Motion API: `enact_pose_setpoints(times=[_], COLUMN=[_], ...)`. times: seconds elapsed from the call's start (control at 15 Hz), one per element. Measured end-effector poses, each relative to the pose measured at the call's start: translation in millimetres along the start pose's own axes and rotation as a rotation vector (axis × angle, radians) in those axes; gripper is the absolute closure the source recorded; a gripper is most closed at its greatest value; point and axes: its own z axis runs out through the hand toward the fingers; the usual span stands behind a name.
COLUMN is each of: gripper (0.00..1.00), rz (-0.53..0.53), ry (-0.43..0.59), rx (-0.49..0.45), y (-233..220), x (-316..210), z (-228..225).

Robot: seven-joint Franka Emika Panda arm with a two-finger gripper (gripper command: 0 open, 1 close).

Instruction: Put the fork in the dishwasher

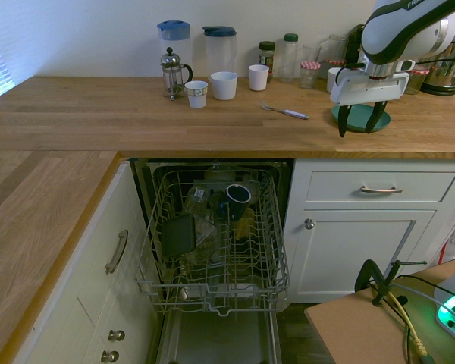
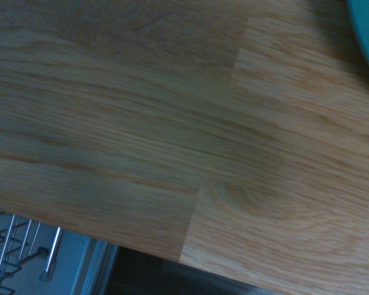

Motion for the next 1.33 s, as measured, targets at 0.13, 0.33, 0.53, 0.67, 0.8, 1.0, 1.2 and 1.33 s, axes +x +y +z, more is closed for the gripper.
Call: enact_pose_setpoints(times=[0.13,0.33,0.53,0.67,0.8,1.0,1.2,1.33], gripper=[0.0,0.0,0.0,0.0,0.0,0.0,0.0,0.0], rz=[-0.002,-0.033,-0.088,-0.126,-0.171,-0.257,-0.365,-0.443], ry=[0.0,0.029,0.095,0.13,0.151,0.165,0.172,0.173], rx=[-0.002,0.006,0.023,0.025,0.034,0.058,0.064,0.066], y=[0,-12,-43,-68,-96,-138,-173,-194], x=[0,0,16,32,48,67,95,110], z=[1,-7,-29,-35,-35,-32,-17,-4])
